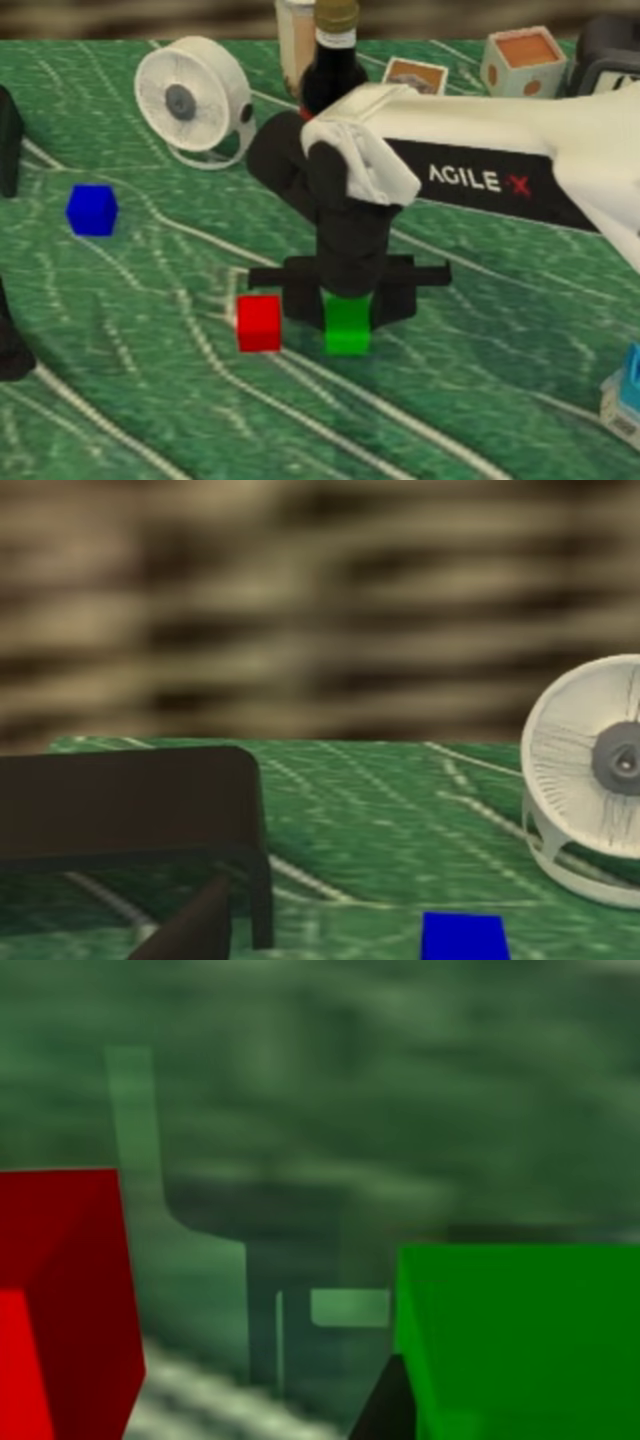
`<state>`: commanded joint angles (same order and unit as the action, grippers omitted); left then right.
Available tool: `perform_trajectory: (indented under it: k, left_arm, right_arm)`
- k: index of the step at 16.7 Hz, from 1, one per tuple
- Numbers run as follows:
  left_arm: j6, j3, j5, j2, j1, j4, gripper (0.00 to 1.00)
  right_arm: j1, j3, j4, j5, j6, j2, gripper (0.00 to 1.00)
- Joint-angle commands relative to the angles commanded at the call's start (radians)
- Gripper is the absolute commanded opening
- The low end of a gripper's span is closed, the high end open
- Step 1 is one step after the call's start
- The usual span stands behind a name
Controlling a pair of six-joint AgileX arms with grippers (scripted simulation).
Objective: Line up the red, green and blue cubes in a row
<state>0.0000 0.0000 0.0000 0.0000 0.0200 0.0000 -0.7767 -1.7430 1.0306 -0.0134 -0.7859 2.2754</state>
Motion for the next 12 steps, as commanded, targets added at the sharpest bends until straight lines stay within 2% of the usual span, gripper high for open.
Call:
perform_trajectory:
  k: [5, 12]
  left_arm:
    - [0.0, 0.0, 0.0, 0.0, 0.0, 0.0, 1.0]
    - [0.0, 0.0, 0.0, 0.0, 0.0, 0.0, 1.0]
  right_arm:
    - [0.0, 0.0, 0.0, 0.0, 0.0, 0.0, 0.98]
    - [0.0, 0.0, 0.0, 0.0, 0.0, 0.0, 1.0]
